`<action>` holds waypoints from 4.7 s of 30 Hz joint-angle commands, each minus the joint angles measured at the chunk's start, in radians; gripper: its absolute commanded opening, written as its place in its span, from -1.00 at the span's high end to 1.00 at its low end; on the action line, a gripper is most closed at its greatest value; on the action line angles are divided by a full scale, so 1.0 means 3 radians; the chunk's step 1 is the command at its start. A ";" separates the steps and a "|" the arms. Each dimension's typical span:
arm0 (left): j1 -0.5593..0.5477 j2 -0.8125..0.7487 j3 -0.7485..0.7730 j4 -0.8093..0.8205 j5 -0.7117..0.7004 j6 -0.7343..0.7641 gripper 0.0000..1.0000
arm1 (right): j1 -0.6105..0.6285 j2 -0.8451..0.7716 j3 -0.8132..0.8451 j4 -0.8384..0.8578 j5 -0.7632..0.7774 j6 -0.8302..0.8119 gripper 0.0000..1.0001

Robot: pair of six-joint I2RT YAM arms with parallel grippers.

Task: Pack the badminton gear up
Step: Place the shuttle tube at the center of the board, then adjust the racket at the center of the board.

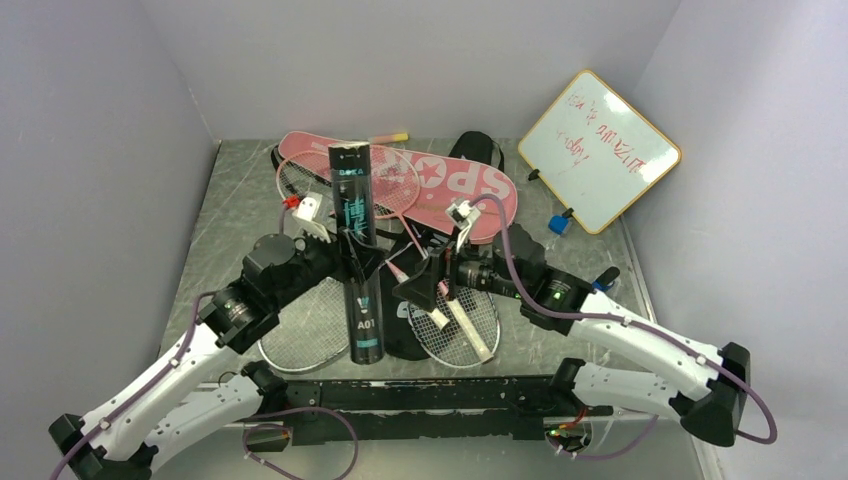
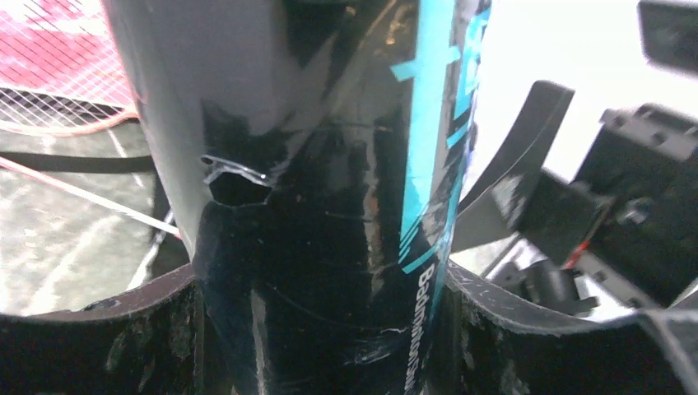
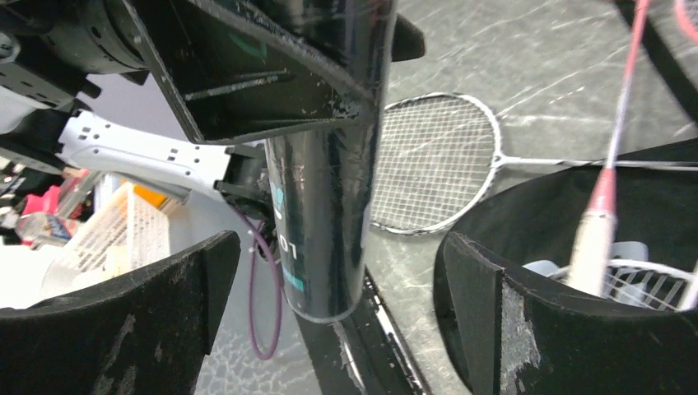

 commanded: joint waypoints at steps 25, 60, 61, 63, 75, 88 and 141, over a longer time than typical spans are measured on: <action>-0.0009 -0.0015 0.0079 0.0485 -0.0005 -0.0818 -0.92 | 0.0434 0.0425 0.0346 -0.0282 0.1619 0.0069 0.18; -0.0007 -0.0020 -0.0193 -0.0609 -0.1387 -0.0713 -0.93 | -0.1050 0.2466 0.0665 -0.2735 0.4139 0.0285 -0.87; -0.0006 -0.0013 -0.0204 -0.0604 -0.1395 -0.0704 -0.93 | -0.1053 0.2454 0.0692 -0.2731 0.4124 0.0289 -0.92; -0.0011 -0.0016 -0.0224 -0.0599 -0.1422 -0.0686 -0.93 | -0.1053 0.2368 0.0753 -0.2720 0.4068 0.0273 -0.98; -0.0006 -0.0049 -0.0437 -0.0359 -0.1372 -0.0601 -0.87 | -0.0184 0.1649 0.0889 -0.1850 0.2735 -0.0512 -0.60; 0.0025 -0.0077 -0.0610 -0.0338 -0.1659 -0.0709 -0.94 | 0.0316 0.2658 0.1557 -0.0830 0.1945 -0.0904 -0.01; 0.0178 -0.0920 -0.0590 -0.2204 -0.3838 -0.2948 -0.67 | 0.0165 0.3618 0.2335 -0.0268 0.1400 -0.1242 1.00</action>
